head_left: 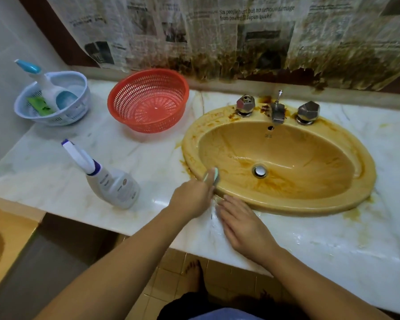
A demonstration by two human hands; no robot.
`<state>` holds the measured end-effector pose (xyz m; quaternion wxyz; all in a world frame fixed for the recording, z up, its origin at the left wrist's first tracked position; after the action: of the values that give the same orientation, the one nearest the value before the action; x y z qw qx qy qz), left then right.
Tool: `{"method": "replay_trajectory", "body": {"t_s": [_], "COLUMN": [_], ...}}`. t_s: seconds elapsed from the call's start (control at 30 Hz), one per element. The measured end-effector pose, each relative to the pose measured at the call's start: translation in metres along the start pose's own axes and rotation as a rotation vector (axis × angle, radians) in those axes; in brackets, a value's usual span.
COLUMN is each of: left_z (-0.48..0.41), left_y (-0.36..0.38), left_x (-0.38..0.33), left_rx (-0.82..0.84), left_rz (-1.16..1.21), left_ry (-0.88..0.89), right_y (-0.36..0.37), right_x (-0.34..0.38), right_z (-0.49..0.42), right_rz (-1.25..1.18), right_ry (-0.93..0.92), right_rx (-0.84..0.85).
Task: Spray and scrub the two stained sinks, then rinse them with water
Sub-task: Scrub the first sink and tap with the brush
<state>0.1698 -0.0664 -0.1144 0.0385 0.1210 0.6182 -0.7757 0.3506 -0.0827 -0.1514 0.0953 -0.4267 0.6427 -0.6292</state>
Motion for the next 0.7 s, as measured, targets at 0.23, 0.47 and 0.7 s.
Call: {"method": "replay_trajectory", "body": {"t_s": [0.23,0.47,0.7], "left_z": [-0.034,-0.034,-0.018], "left_y": [-0.035,-0.033,-0.027], "left_x": [0.08,0.089,0.059], "left_rx": [0.046,0.081,0.154], "left_rz": [-0.036,-0.021,0.038], "left_ry": [-0.036,0.107,0.303], "right_y": [0.024,0.038,0.032], "right_x": [0.027,0.043,0.041], "right_z": [-0.014,-0.021,-0.024], "right_rz": [0.298,0.256,0.087], "right_ry": [0.097,0.186,0.22], "right_rx": [0.145,0.185,0.138]}}
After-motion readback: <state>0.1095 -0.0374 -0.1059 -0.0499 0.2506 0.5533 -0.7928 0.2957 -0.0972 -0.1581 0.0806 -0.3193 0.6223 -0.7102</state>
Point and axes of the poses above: each hand's wrist, its own z-axis away from the middle knuckle, its own y-axis out of the palm, x = y × z, the point moved 4 cm from there along -z, towards the middle knuckle, and after that the axes turned 14 degrees about y, right-handed, at the moved point
